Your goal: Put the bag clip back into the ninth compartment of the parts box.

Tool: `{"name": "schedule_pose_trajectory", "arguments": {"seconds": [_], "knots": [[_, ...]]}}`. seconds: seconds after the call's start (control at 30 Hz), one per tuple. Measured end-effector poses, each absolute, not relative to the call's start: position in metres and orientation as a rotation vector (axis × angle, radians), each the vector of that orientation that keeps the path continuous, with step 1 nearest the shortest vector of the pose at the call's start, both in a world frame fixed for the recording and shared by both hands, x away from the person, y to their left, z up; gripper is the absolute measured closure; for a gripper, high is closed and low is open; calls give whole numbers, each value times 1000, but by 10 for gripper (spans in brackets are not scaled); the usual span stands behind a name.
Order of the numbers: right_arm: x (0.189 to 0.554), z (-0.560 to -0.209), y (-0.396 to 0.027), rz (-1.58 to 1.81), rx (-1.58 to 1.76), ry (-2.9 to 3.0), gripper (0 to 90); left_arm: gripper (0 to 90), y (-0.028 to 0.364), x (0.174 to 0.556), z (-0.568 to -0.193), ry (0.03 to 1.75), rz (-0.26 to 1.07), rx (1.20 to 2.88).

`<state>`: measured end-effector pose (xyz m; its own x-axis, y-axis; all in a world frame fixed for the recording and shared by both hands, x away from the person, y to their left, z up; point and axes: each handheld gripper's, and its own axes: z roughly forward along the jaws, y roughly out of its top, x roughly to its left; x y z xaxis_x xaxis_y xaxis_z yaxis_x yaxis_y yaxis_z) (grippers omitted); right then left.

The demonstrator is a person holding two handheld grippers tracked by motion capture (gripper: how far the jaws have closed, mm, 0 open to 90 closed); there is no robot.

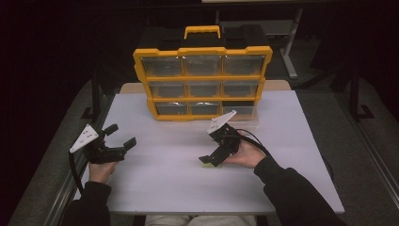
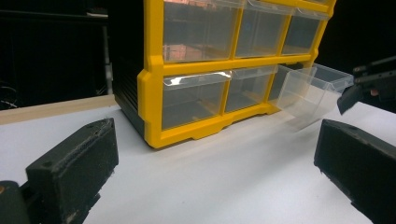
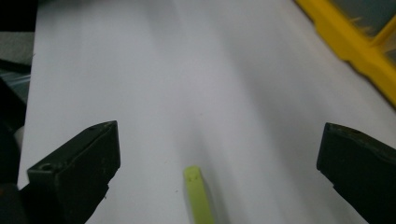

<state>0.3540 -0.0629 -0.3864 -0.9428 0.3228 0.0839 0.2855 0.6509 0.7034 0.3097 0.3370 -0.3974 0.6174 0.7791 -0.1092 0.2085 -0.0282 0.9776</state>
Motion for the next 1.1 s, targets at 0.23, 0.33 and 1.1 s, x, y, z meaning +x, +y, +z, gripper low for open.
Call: {"name": "schedule_pose_trajectory", "arguments": {"seconds": [0.23,0.33,1.1], "knots": [[352,-395,-55,1095,481,2875,0,0,336,309,-398,846,556,1573],[352,-399,-51,1061,467,2897,0,0,336,309,-398,845,556,1573],[345,-420,-41,706,381,3027,154,0,337,309,-399,846,554,1571]]}}
